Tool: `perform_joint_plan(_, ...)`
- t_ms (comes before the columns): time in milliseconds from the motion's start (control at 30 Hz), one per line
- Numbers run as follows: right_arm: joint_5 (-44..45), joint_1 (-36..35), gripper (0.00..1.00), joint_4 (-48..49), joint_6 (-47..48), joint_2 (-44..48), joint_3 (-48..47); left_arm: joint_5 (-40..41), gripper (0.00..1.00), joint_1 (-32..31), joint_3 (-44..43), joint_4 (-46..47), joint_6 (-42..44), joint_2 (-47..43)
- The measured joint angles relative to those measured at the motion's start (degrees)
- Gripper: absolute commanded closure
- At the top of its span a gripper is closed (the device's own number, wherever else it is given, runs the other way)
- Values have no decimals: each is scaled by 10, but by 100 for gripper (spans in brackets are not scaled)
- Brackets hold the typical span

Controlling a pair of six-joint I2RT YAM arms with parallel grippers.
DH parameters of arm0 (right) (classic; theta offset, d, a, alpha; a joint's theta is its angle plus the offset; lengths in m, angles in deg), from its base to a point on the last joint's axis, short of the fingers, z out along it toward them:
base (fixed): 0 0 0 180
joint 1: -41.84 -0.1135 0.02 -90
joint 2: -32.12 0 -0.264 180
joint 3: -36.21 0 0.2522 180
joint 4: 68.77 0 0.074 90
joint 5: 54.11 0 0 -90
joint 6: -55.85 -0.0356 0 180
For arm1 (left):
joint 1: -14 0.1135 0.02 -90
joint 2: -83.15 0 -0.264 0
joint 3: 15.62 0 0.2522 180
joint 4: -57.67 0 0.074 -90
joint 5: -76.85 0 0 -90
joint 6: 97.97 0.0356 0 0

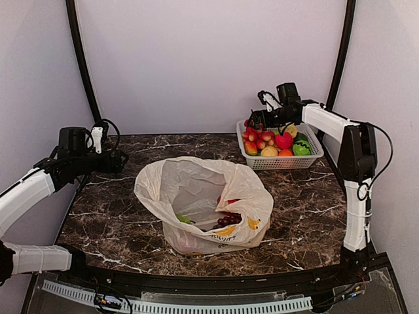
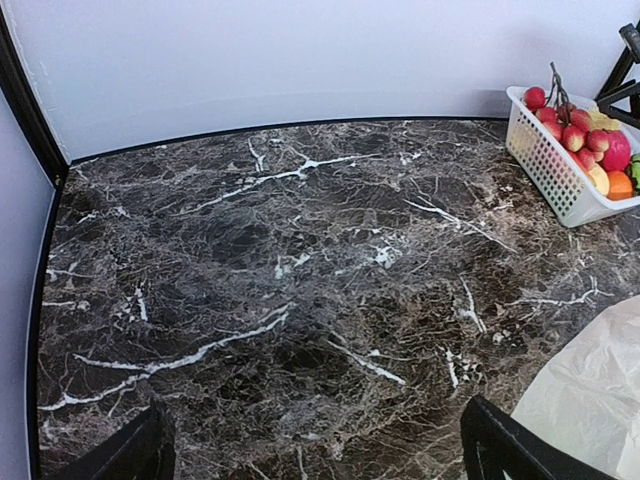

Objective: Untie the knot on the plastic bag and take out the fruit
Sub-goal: Place the fake fruit in the bin, then pick up the takeout bag from the center of the board.

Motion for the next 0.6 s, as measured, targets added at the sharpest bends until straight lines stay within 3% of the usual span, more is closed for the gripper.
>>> perform_joint_plan(167, -2, 0, 1, 0, 2, 74, 39, -40, 1, 0, -20, -45, -40, -25)
perform_joint_plan(400, 6, -12, 1, 0, -18, 228, 147, -160, 1, -6, -43, -82, -157, -79)
perform_joint_plan(600, 26, -74, 1, -7, -52, 348, 230, -193, 1, -84, -43, -114, -229, -107)
